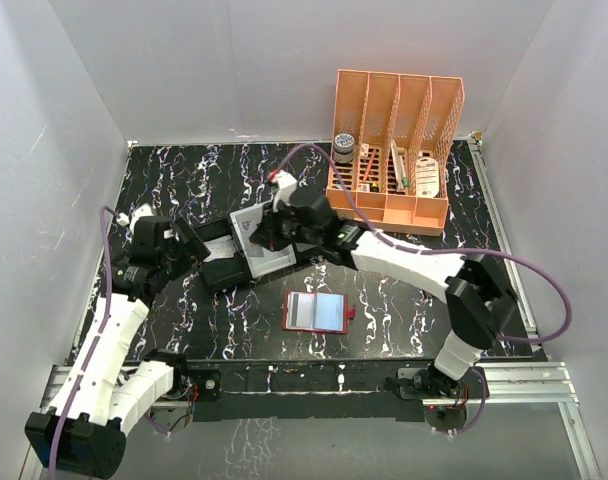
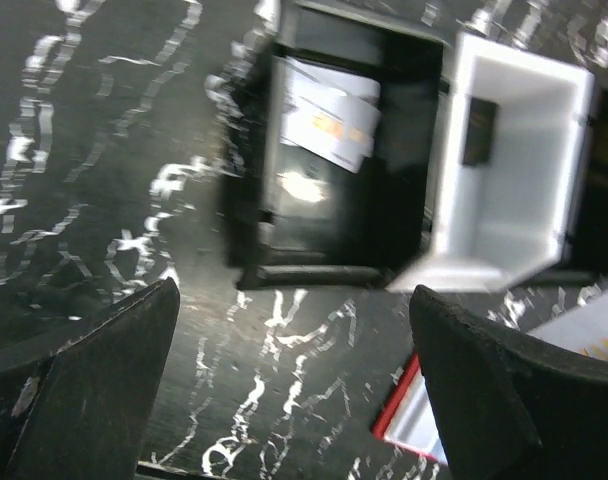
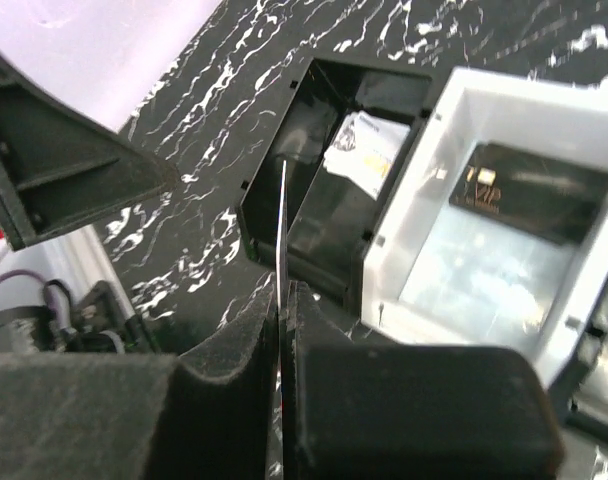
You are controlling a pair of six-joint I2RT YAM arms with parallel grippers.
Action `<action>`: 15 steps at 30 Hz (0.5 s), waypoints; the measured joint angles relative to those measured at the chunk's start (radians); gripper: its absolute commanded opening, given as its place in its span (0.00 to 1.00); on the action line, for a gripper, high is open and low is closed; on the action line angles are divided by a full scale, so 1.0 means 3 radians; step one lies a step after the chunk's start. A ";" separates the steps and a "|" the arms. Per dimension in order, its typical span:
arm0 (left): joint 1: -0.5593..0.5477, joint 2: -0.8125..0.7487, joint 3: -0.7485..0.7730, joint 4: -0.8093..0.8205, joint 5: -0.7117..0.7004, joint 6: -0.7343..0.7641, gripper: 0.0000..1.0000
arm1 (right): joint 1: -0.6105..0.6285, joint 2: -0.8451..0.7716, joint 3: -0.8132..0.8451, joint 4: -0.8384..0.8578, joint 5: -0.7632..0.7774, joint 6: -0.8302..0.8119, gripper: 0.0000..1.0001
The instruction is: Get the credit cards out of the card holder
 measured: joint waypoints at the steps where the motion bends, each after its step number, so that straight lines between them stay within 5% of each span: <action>1: 0.0079 0.0048 0.0034 -0.0041 -0.0066 0.0009 0.99 | 0.0067 0.0083 0.0100 -0.0020 0.0088 -0.0093 0.00; 9: 0.0823 0.0123 -0.0046 -0.0140 -0.0103 0.0150 0.99 | 0.0384 0.0846 0.0834 -0.0142 0.0632 -0.0809 0.00; 15: 0.0885 -0.0231 -0.0270 -0.0161 -0.0150 0.0163 0.99 | 0.0468 0.1431 0.1335 -0.0251 0.0874 -0.1208 0.00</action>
